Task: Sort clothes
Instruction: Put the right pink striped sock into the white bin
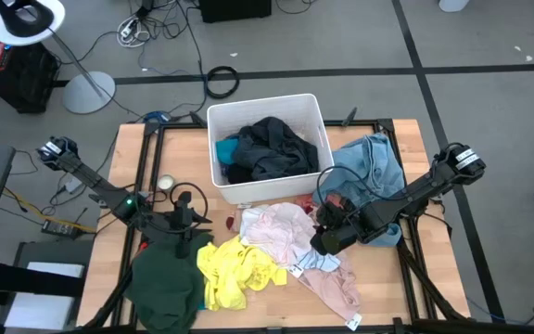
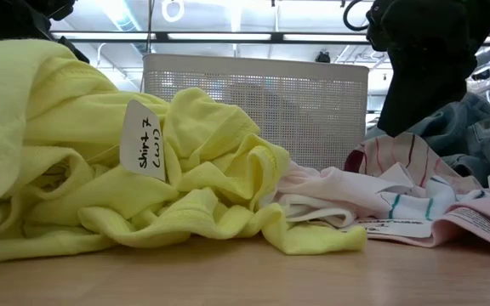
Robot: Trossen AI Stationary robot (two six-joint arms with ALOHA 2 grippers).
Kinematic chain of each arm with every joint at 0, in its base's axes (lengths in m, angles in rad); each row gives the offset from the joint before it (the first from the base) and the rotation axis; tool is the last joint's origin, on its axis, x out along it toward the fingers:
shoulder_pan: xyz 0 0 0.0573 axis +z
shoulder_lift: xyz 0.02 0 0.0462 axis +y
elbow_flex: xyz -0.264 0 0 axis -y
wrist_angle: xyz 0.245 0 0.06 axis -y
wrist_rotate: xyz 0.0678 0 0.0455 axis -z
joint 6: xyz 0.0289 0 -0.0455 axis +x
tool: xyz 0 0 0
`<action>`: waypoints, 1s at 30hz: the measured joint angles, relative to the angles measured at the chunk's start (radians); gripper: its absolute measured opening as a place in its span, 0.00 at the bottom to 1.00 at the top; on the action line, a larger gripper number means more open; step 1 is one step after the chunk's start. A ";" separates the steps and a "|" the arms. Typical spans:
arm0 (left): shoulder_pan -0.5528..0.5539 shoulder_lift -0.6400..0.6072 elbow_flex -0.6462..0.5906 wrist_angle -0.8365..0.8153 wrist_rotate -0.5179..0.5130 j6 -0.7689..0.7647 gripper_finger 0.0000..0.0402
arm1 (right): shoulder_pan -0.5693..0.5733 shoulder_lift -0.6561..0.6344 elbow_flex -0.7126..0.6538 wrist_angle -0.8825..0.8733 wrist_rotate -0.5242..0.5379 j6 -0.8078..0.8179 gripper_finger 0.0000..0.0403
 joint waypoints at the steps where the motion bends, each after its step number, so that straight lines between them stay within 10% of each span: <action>1: 0.000 0.000 0.000 0.000 0.000 0.000 0.30 | 0.000 0.000 0.000 0.002 0.000 0.001 0.44; 30: 0.000 0.000 0.000 0.007 0.000 0.000 0.30 | -0.075 0.100 0.003 -0.067 -0.047 0.011 0.43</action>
